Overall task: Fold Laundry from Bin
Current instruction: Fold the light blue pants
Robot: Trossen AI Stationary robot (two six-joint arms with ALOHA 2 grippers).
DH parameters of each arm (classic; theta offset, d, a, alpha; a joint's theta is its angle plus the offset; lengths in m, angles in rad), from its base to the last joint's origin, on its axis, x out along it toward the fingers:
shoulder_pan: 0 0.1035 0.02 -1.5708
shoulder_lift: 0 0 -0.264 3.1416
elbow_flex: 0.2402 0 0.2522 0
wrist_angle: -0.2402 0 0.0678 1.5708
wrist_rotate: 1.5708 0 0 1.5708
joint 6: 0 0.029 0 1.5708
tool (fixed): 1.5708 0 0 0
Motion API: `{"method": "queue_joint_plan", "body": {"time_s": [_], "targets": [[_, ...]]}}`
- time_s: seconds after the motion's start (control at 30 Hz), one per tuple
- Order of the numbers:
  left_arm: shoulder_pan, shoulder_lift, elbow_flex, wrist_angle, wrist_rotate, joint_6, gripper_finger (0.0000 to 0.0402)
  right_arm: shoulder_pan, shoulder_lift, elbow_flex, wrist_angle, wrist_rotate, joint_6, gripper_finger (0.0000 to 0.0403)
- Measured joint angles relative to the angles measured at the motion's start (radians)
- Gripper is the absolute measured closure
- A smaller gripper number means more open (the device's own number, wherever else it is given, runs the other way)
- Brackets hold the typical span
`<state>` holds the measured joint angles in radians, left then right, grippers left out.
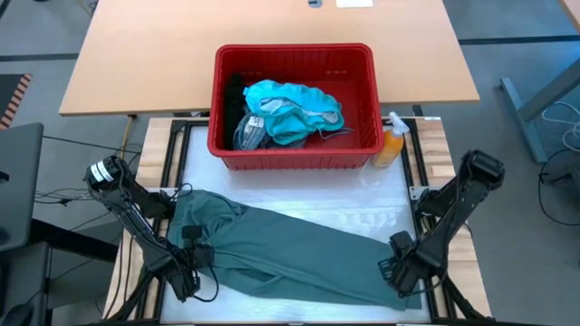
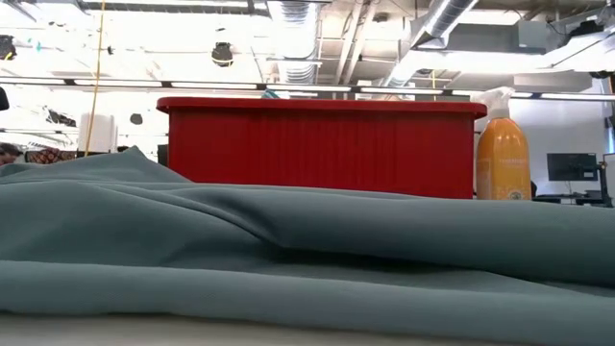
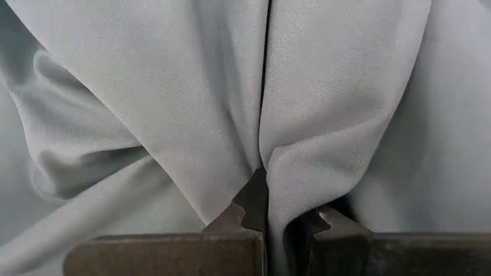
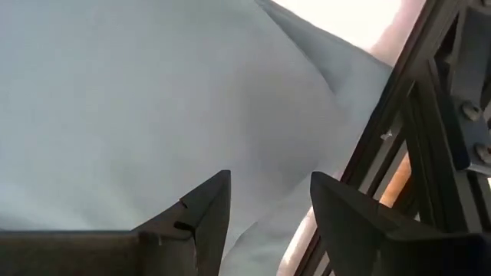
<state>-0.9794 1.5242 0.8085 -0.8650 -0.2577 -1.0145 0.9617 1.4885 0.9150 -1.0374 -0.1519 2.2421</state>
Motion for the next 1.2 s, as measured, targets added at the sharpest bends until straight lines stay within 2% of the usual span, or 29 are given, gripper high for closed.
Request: {"method": "queue_joint_plan", "body": {"time_s": [0.23,0.33,0.4,0.53,0.57,0.7,0.83,0.93,1.07,1.2], "targets": [[0.0,0.0,0.0,0.0,0.0,0.0,0.0401,0.025,0.07,-0.001,-0.006,-0.01,0.029,0.0196],[0.0,0.0,0.0,0.0,0.0,0.0,0.0401,0.025,0.091,-0.001,0.003,0.019,0.009,0.0214],[0.0,0.0,0.0,0.0,0.003,0.0,0.0401,0.024,0.095,-0.001,0.019,0.053,-0.001,0.025],[0.0,0.0,0.0,0.0,0.008,0.004,0.0401,0.024,0.094,-0.001,0.016,0.102,-0.054,0.0369],[0.0,0.0,0.0,0.0,0.009,0.003,0.0401,0.024,0.089,-0.001,0.008,0.104,-0.07,0.0381],[0.0,0.0,0.0,0.0,0.018,0.0,0.0401,0.024,0.06,0.027,-0.114,0.067,-0.076,0.0382],[0.0,0.0,0.0,0.006,0.042,0.011,0.0401,0.02,0.044,0.115,-0.322,0.01,-0.099,0.0385],[0.001,0.0,0.0,0.01,0.048,0.019,0.0401,0.0,0.044,0.188,-0.414,-0.008,-0.145,0.0385],[0.016,0.0,0.002,0.034,0.052,0.044,0.0401,-0.038,0.045,0.197,-0.427,-0.074,-0.217,0.0385],[0.021,0.0,0.029,0.057,0.04,0.093,0.0401,-0.069,0.059,0.126,-0.324,-0.114,-0.294,0.0375]]}}
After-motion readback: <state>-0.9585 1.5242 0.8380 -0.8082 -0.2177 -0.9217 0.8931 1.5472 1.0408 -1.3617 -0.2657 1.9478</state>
